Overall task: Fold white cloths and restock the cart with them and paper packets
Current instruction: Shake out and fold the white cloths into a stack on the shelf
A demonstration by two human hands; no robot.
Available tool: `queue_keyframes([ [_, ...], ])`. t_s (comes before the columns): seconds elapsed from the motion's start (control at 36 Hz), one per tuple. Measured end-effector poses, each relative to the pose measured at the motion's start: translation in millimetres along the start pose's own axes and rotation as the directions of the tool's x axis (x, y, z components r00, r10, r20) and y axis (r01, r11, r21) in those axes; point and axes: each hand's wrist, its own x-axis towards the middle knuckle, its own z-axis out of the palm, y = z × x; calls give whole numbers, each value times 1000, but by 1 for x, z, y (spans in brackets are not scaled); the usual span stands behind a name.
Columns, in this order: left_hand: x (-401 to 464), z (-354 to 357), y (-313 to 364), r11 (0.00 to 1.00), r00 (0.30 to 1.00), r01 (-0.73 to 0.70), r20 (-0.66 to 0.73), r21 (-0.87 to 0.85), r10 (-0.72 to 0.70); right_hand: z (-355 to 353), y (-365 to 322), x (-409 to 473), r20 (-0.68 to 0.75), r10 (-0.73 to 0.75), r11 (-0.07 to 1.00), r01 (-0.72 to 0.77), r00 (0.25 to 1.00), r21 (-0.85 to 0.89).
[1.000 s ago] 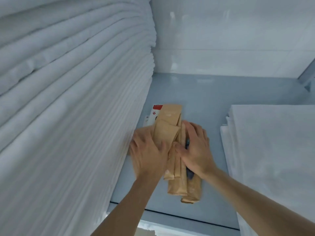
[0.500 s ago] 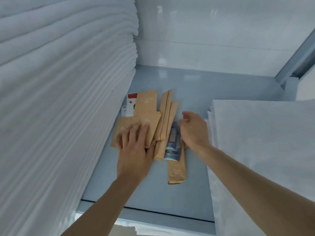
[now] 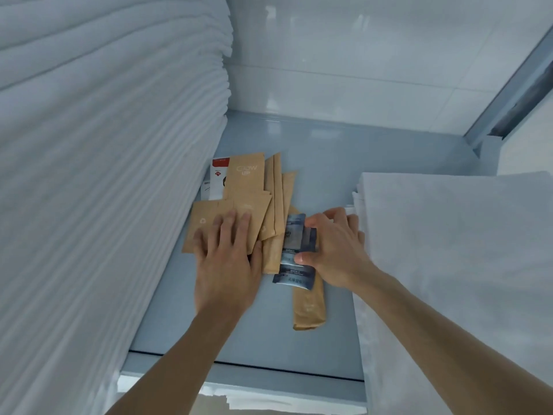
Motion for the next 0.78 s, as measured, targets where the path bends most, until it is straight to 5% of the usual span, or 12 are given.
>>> queue_keyframes([
  [0.28, -3, 0, 1, 1000, 998, -1, -59, -21, 0, -12, 16, -15, -439, 149, 938, 14, 886, 345],
  [0.47, -3, 0, 1, 997, 997, 10, -78, -73, -16, -25, 27, -22, -319, 339, 800, -92, 885, 593],
  [0.61, -3, -3, -1, 970, 983, -44, -182, -238, -1, -27, 21, -35, -114, 333, 395, -29, 936, 918],
  [0.78, -23, -12, 4, 853, 957, -138, -290, -504, -17, -13, -2, -47, -75, 216, 355, -7, 974, 935],
])
